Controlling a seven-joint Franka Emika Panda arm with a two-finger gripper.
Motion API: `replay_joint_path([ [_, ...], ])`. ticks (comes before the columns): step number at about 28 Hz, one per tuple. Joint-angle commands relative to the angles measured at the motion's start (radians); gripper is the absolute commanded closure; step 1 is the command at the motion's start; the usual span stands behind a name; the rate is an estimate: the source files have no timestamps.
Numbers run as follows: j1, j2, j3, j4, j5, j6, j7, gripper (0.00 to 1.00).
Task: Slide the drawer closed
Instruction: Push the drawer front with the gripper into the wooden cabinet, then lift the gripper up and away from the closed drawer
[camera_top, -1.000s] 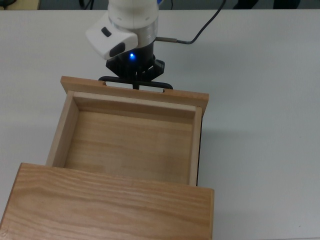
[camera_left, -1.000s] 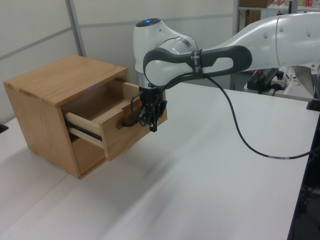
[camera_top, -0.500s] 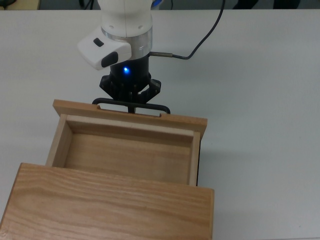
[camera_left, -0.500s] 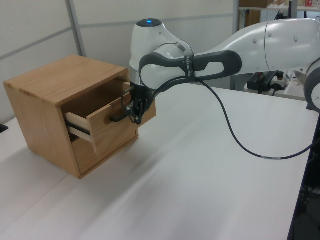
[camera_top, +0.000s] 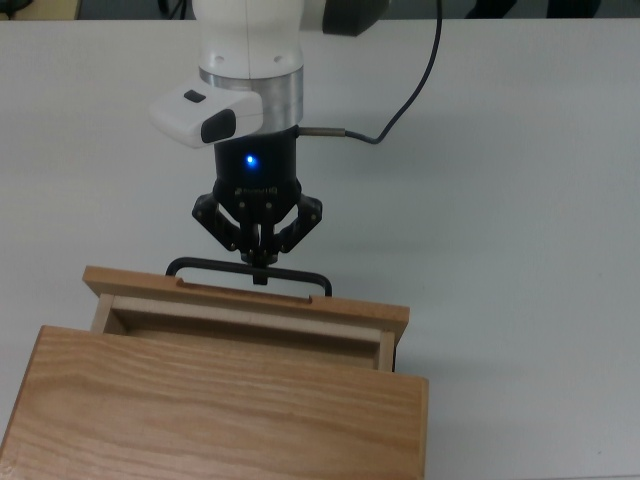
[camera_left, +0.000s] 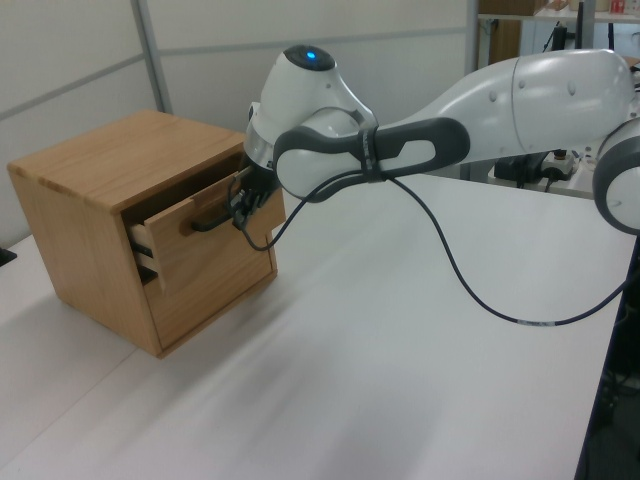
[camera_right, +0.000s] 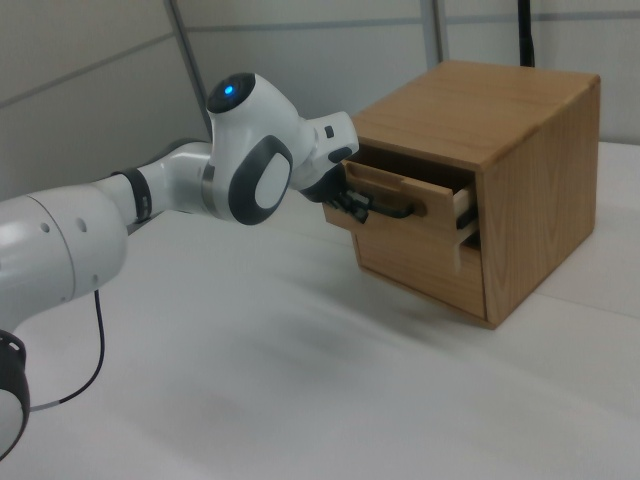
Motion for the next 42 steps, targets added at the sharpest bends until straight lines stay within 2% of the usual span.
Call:
replay_joint_path([
  [1,-0.009,0.043,-0.003,0.018,-0.027,0.115,-0.026,1.0],
  [8,-0.018,0.091,-0.003,-0.003,-0.038,0.307,-0.017,1.0],
  [12,-0.018,0.123,-0.003,-0.002,-0.039,0.344,-0.022,1.0],
  [16,-0.02,0.115,-0.006,-0.003,-0.038,0.34,-0.034,1.0],
  [18,-0.02,0.088,-0.006,-0.029,-0.035,0.295,-0.045,1.0],
  [25,-0.018,0.0,-0.006,-0.039,-0.035,0.053,-0.046,1.0],
  [32,-0.021,-0.017,-0.007,-0.008,-0.029,0.048,-0.048,1.0],
  [39,-0.032,0.002,-0.007,-0.008,-0.029,0.062,-0.071,1.0],
  [42,-0.038,0.025,-0.006,0.003,-0.029,0.128,-0.071,1.0],
])
